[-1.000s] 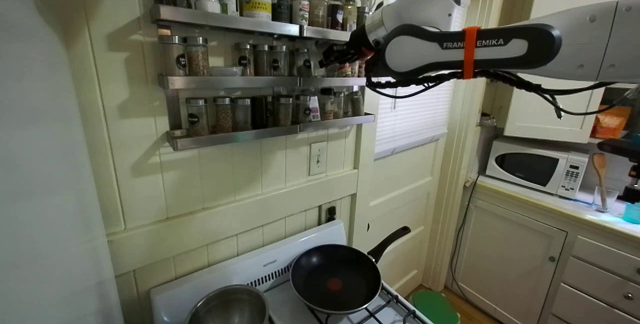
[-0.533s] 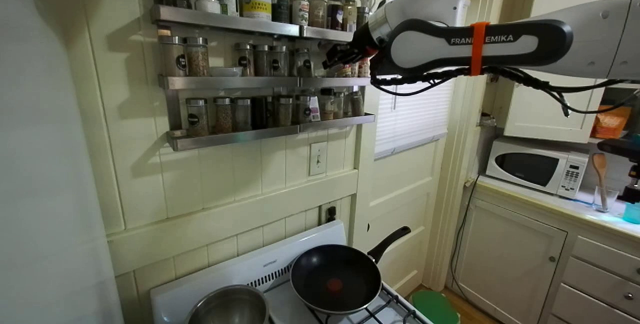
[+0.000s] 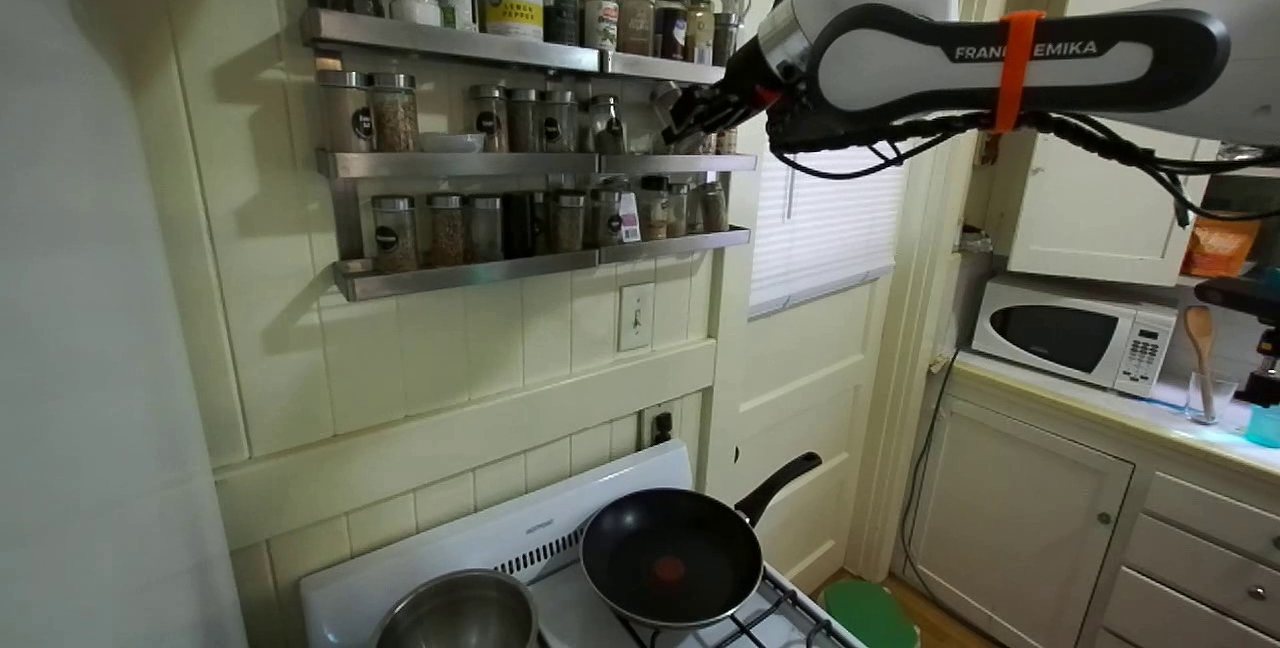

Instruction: Put some of the contents jar on the pan

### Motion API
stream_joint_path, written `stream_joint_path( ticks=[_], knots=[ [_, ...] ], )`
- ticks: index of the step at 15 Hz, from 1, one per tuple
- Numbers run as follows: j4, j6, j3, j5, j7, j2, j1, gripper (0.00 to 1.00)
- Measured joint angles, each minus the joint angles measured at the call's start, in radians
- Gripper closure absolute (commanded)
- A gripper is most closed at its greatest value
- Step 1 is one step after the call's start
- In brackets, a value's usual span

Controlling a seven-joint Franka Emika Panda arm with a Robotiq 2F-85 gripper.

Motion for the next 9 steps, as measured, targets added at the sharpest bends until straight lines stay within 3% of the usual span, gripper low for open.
stream_joint_path(
  ticks=[4, 9],
  knots=[
    [-0.107, 0.015, -0.001, 0.112, -0.047, -0.088, 0.027, 0.77],
    [-0.314, 0.190, -0.021, 0.266, -0.174, -0.207, 0.111, 0.77]
  ],
)
